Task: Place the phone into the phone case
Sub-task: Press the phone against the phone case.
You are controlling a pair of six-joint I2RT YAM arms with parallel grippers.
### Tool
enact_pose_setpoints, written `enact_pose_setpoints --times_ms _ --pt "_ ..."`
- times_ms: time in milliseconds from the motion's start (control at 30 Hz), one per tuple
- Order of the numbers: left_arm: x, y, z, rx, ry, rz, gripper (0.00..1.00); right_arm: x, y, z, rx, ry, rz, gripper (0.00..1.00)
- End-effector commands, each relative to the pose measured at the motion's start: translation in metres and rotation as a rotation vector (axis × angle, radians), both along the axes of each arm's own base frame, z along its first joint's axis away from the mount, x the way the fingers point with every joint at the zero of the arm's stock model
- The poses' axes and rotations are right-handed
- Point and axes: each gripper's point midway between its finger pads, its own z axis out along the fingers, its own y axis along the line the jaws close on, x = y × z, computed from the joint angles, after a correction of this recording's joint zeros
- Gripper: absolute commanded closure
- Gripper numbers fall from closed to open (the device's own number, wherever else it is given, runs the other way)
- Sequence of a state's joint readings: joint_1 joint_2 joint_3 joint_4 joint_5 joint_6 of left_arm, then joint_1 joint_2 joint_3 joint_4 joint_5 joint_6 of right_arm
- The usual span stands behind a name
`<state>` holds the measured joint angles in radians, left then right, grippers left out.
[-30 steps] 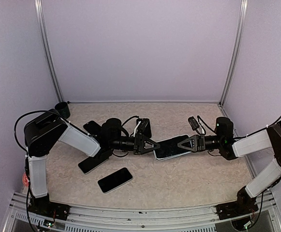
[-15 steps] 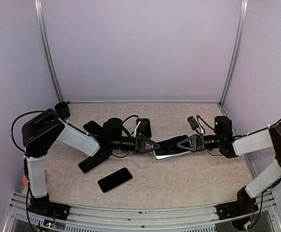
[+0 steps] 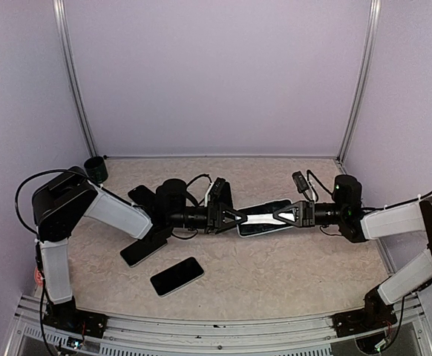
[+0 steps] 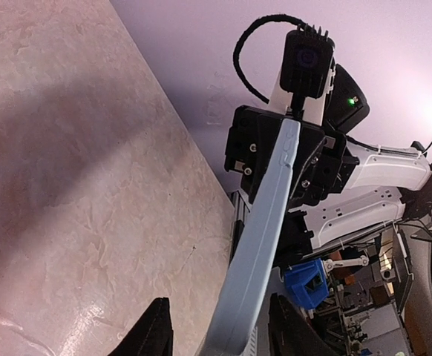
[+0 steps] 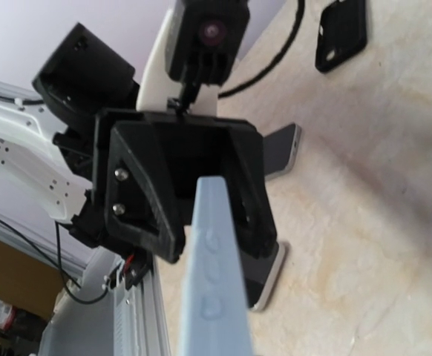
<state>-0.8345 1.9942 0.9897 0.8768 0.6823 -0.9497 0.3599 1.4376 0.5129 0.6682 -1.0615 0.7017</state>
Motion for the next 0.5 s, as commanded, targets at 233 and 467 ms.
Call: enact_pose_setpoints --times_ms 233,467 --pt "-0.017 -0.008 0.022 -0.08 -0.034 -0.077 0.51 0.001 0.001 0.035 0.121 -0.099 -0.021 1.0" --pt "-0.023 -0.013 0.025 -0.092 -0.04 -0.108 0.51 0.005 -0.001 0.037 0.125 -0.117 -0.06 1.0"
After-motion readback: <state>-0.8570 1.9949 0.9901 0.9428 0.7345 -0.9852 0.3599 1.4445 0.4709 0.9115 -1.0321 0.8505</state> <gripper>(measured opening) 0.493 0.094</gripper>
